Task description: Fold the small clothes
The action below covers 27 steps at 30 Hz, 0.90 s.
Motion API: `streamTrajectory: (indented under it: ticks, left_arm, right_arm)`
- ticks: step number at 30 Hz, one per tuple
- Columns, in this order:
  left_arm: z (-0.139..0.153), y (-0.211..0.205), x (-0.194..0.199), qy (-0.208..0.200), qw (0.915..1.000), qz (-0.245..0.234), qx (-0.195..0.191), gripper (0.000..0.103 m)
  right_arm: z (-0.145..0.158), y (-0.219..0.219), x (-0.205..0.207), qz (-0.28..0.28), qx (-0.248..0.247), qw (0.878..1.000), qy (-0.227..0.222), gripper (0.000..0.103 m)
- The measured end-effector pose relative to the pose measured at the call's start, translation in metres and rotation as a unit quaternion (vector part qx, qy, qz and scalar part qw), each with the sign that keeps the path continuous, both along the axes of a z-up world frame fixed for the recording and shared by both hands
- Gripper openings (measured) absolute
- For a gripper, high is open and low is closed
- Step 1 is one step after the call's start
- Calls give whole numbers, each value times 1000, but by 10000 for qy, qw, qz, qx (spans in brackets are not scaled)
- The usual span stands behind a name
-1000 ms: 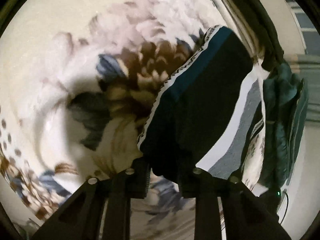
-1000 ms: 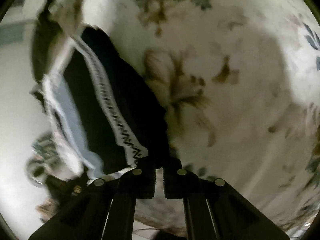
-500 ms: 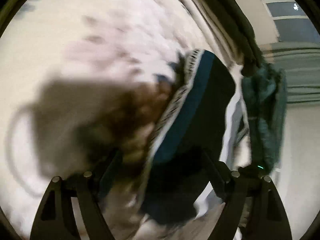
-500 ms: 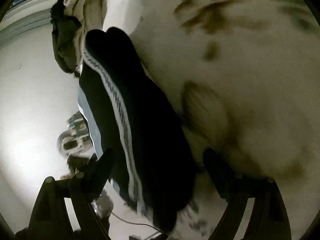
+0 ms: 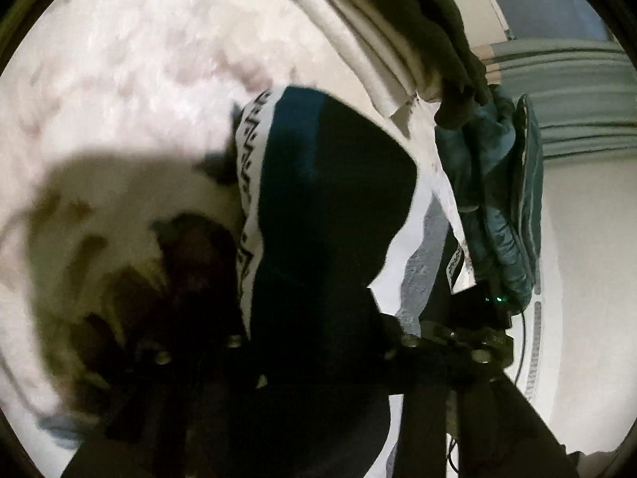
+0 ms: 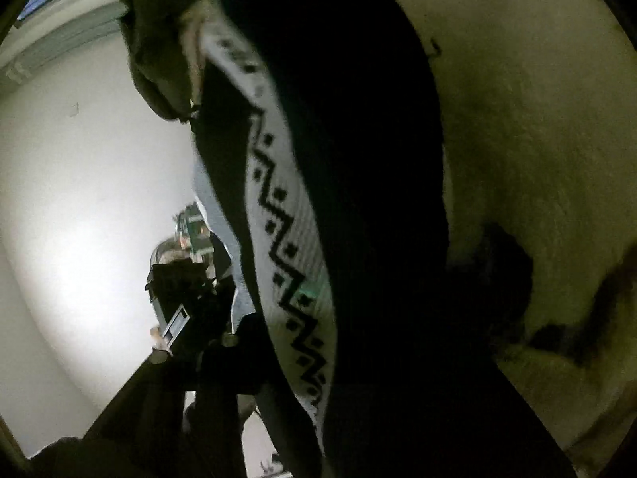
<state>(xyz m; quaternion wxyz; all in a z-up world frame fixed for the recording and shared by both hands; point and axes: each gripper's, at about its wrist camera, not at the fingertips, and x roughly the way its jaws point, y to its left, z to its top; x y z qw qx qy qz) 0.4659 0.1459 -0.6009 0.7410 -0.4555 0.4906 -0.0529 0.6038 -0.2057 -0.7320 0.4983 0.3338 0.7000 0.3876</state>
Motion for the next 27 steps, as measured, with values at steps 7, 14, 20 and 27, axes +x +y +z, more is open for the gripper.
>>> streamTrajectory:
  ticks: [7,14,20,27]
  left_arm:
    - [56,21,29,-128,9990,-387,159,24]
    - [127,70,101,-389,9935,-1048,200,24]
    - [184,112,198,-754,9860,-1453,329,24]
    - [207,180,301,-1028,9835,-1359,612,25]
  right_arm:
    - [68,15,-4,-536,-320,9975,-325,31]
    - [170,58,23,-1259,-431,9878,-804,30]
    - [239,115,91,-1892,-393,9738,-1201,30]
    - [258,211,239,-1958,-261,9703,-1395,30]
